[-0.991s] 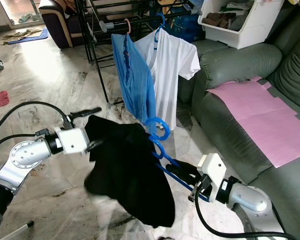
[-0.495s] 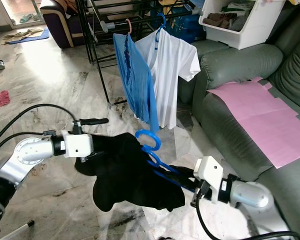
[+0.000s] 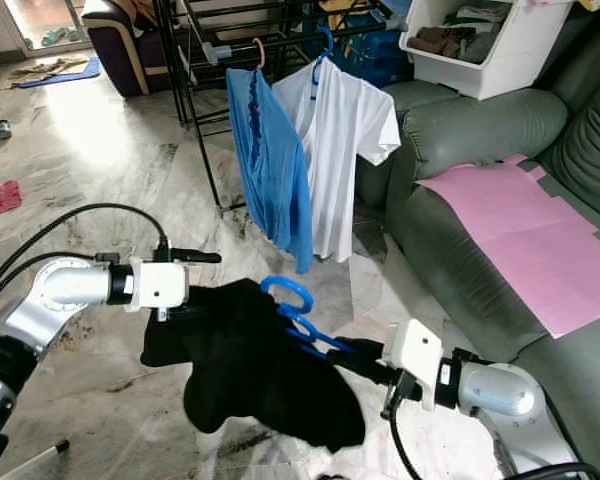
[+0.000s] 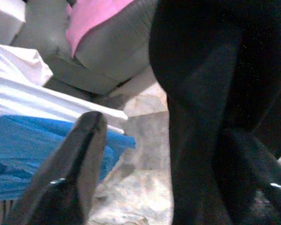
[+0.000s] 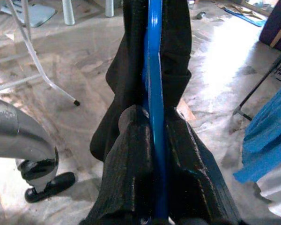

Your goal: Hang hanger

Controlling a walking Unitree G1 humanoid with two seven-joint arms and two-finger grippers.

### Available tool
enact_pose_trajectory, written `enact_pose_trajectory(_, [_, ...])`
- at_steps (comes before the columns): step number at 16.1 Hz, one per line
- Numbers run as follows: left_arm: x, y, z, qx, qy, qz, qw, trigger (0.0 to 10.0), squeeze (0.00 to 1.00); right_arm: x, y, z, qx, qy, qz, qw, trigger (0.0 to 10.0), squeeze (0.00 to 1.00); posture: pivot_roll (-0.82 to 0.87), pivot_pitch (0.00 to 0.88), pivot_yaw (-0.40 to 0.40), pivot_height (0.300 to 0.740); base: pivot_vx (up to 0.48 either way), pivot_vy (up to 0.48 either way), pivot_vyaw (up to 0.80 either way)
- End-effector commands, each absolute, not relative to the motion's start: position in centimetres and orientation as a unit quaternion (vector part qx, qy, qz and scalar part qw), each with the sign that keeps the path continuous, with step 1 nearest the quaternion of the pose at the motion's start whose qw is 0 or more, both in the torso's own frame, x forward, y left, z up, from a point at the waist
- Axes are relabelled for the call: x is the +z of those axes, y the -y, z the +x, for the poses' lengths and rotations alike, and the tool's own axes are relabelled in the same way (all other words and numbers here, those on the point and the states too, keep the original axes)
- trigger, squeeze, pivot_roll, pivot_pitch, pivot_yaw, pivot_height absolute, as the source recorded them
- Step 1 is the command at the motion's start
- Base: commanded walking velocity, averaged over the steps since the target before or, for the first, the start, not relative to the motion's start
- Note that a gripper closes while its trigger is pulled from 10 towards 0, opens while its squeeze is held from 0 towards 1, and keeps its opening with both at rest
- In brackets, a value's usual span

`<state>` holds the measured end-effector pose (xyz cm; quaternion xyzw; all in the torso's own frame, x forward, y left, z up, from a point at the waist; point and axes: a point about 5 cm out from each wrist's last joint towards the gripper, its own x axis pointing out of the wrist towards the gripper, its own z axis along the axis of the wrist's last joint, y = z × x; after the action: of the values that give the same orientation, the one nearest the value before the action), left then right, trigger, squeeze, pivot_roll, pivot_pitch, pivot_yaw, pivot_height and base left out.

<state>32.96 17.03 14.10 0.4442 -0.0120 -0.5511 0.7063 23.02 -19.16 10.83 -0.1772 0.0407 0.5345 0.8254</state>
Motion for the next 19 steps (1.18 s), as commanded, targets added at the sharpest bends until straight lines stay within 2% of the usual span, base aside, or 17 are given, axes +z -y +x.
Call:
enact_pose_trajectory(1, [13.9,-16.9,33.1,-0.56,-0.004,0.446,0.699,0.0,0.0,11.2,18.8,23.1,0.551,-0.025,-0.191,0.812,10.0,0.0,-0.04,0.065,-0.009,0.74,0.0,0.0,0.0])
enact_pose_trajectory(5, [13.2,-16.4,32.8,-0.58,-0.016,0.444,0.683,0.0,0.0,10.9,18.6,23.1,0.555,-0.025,-0.204,0.806,10.0,0.0,-0.04,0.066,-0.009,0.74,0.0,0.0,0.0])
enact_pose_trajectory(19, [12.1,-16.8,32.5,-0.606,-0.073,0.423,0.67,0.0,0.0,10.4,18.2,23.2,0.55,-0.024,-0.208,0.808,10.0,0.0,-0.04,0.064,-0.01,0.74,0.0,0.0,0.0])
